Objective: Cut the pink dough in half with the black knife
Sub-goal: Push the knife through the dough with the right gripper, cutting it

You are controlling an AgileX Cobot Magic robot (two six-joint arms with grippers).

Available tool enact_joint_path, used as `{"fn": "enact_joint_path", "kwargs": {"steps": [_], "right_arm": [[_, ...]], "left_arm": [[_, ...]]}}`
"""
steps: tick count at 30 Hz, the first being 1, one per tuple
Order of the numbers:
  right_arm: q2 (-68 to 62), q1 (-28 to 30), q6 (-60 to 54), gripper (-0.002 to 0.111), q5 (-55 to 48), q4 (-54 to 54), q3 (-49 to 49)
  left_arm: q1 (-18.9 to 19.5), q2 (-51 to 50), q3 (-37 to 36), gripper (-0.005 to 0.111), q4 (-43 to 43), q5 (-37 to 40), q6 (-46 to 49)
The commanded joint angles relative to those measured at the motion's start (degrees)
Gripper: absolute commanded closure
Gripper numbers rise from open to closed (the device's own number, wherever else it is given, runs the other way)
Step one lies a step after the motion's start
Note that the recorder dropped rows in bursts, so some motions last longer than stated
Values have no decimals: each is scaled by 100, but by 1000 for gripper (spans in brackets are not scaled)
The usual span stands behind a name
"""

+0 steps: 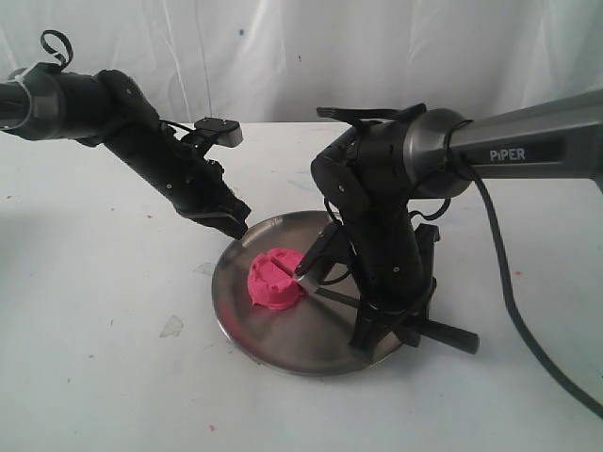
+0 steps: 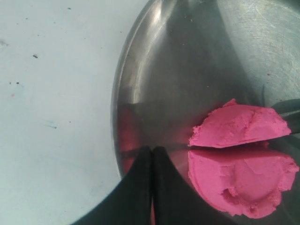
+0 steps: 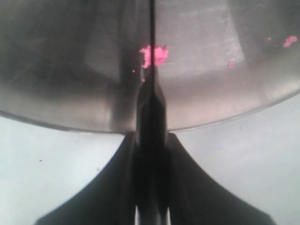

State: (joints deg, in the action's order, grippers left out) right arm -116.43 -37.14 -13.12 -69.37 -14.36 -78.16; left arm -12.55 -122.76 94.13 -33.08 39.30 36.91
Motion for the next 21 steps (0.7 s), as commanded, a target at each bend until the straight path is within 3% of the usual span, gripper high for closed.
{"fn": "enact_joint_path", "kwargs": {"steps": [1, 21], "right_arm": [[-1, 5, -57, 108, -59, -92, -4], [-1, 5, 395, 108, 487, -260, -4]], "left_arm": [[-14, 47, -19, 107, -114, 111, -10], [-14, 47, -19, 107, -135, 124, -10]]}}
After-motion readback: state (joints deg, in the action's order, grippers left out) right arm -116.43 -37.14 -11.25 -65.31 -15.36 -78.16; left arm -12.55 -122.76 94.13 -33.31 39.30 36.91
